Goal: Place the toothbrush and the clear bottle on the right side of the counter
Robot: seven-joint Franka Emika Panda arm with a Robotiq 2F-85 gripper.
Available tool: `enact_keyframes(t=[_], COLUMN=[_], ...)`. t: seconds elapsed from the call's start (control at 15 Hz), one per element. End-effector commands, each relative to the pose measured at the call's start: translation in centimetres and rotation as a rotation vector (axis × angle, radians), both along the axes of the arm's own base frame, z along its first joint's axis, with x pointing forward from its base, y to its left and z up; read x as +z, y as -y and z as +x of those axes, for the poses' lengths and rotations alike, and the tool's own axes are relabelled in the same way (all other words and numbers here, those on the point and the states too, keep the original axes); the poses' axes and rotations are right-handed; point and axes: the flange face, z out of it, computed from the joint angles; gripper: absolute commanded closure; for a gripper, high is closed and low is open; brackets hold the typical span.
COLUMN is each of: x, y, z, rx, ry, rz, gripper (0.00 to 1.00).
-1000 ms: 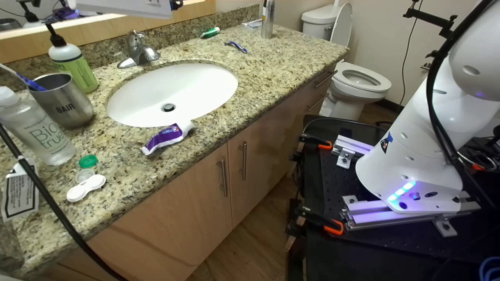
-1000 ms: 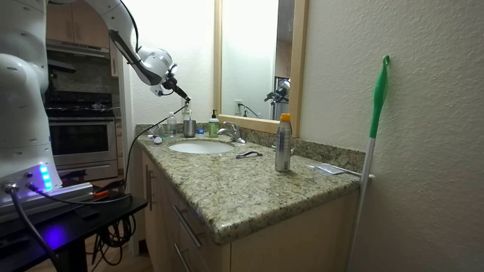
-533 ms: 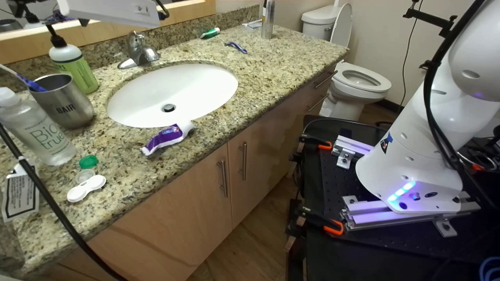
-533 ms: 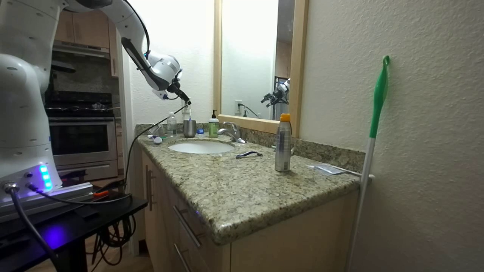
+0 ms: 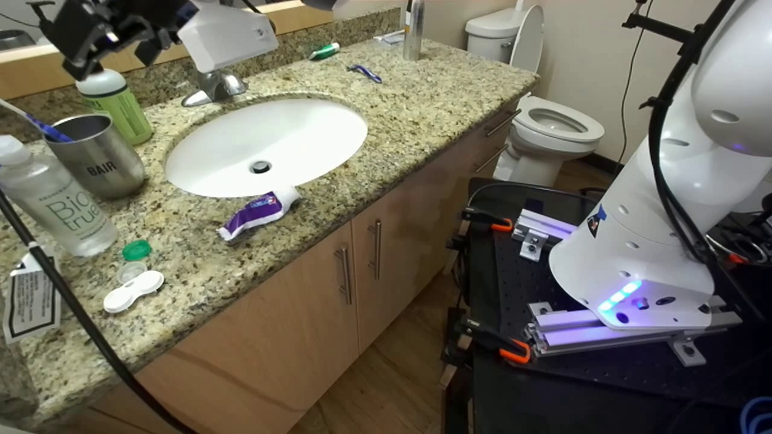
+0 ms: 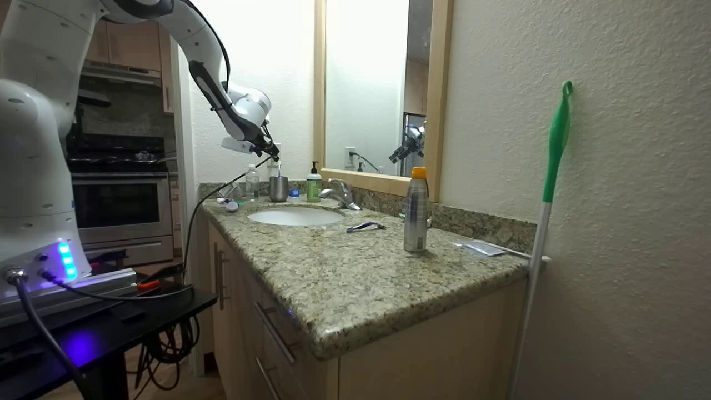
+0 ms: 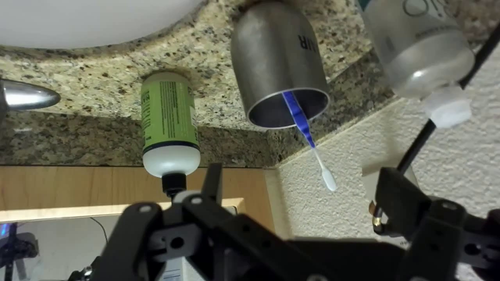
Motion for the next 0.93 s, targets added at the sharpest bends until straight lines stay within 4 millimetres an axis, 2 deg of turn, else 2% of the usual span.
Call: enact_keyframes(t=[0.0, 0.07, 0.33, 0.47, 0.67, 0.73, 0.87], x=[-0.2, -0.5, -1.1, -1.0, 0.0, -0.4, -2.5], y=[0.1, 0.4, 0.6, 0.3, -1.6, -2.5, -4.0], z=[3.3, 1.2, 1.8, 3.9, 6.9, 7.6, 7.8], rx=[0.042, 0.017, 0.018, 0.035, 0.078, 0.102, 0.133], ry=[0.064, 0.018, 0.017, 0.054, 0.138, 0.154, 0.137], rz=[-0.170, -0.092, -0.087, -0.076, -0.116, -0.134, -0.157], gripper=[0.00, 0.00, 0.00, 0.00, 0.00, 0.00, 0.00])
